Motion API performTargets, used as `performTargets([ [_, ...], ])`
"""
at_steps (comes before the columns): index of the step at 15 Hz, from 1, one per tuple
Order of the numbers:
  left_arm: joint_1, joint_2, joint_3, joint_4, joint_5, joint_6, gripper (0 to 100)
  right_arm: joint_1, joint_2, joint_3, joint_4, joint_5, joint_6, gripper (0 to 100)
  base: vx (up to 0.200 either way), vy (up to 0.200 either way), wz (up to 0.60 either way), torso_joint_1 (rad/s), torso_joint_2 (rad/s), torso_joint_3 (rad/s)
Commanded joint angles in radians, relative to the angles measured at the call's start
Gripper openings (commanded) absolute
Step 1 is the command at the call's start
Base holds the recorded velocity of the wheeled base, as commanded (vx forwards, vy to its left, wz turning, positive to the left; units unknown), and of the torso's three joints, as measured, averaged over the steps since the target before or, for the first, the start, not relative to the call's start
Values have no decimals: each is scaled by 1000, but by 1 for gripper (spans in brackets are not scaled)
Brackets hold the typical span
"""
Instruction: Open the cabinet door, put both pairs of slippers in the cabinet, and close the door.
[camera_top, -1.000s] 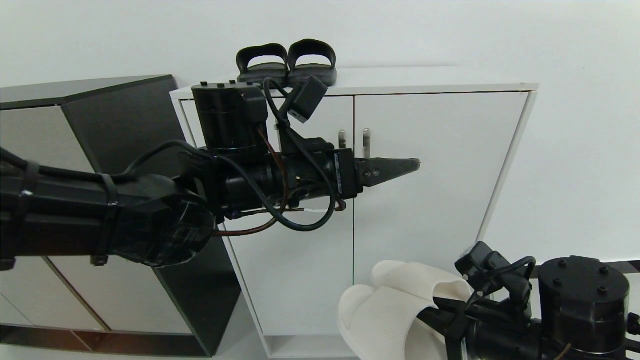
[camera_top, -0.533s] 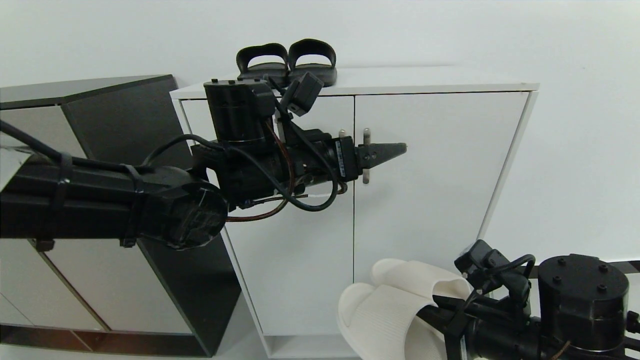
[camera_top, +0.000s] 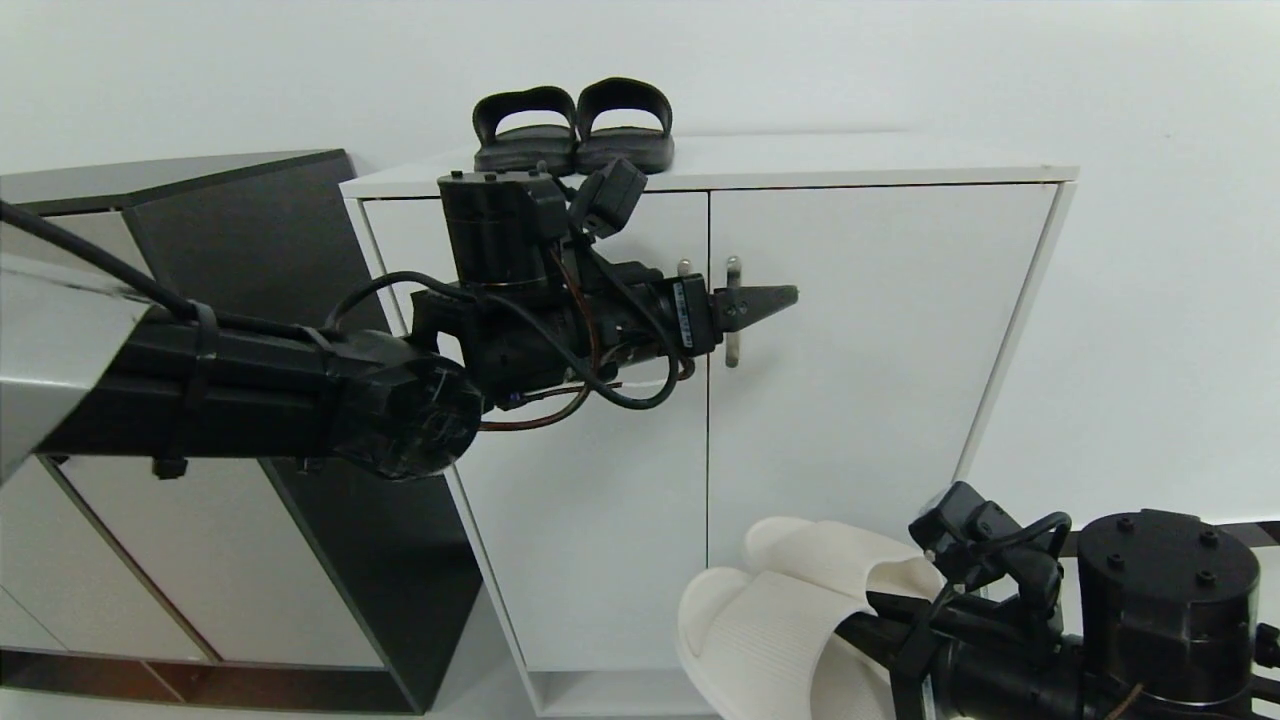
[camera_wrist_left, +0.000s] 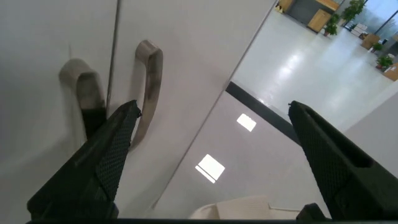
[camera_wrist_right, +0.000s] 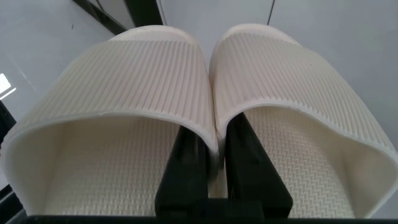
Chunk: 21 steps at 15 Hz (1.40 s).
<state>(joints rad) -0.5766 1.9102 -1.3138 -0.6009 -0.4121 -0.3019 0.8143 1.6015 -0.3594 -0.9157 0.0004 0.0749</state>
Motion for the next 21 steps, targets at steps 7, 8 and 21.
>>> performTargets([
  [7,7,90,-65,6,13,1,100,0,-2,3,0,3,-6,0,0,0,0,0,0,0],
  [8,7,93,-65,6,13,1,100,2,-2,3,0,3,-4,0,0,0,0,0,0,0],
  [21,-58,-8,64,-5,13,35,0,5,-87,106,0,234,-63,0,0,0,0,0,0,0],
])
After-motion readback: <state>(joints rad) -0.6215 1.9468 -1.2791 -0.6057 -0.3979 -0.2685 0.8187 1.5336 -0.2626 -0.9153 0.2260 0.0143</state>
